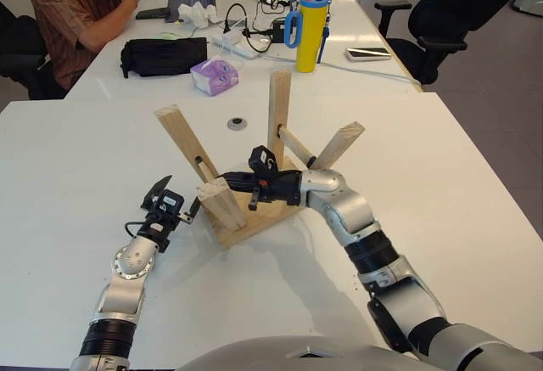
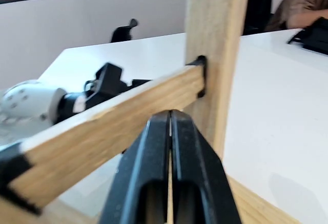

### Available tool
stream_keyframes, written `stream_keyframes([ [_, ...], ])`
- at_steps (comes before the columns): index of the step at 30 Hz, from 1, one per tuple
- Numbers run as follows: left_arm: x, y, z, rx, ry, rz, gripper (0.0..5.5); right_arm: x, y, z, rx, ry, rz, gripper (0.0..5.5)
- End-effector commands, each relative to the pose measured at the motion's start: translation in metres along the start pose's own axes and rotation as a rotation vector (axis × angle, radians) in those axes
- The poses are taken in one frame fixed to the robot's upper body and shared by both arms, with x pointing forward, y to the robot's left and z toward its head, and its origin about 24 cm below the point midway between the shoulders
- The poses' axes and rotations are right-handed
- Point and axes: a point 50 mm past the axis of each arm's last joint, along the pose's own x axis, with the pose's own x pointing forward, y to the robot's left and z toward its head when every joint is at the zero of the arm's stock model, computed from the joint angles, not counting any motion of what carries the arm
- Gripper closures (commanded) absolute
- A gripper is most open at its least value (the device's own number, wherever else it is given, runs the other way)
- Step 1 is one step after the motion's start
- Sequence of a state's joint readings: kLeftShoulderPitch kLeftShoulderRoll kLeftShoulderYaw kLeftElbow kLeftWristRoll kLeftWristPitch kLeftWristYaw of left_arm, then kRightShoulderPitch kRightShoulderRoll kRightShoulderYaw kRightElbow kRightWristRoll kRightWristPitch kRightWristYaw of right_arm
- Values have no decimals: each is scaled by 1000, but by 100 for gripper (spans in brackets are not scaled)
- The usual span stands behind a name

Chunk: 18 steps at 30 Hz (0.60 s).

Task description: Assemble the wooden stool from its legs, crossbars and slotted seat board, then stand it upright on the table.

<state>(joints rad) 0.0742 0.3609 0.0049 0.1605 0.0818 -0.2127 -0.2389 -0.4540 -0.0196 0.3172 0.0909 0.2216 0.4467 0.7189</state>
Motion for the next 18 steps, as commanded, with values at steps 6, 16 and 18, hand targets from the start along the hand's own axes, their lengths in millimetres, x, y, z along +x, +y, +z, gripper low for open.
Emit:
stream_keyframes([
  [6, -36, 6, 11, -68, -17, 257, 134, -55, 39, -18, 221, -6, -144, 547],
  [16, -102, 2, -7, 6, 58, -48, 134, -186, -35, -66, 179, 198, -653, 547],
  [18, -92, 1, -13, 4, 87, -54, 134, -186, -52, -66, 143, 204, -668, 547],
])
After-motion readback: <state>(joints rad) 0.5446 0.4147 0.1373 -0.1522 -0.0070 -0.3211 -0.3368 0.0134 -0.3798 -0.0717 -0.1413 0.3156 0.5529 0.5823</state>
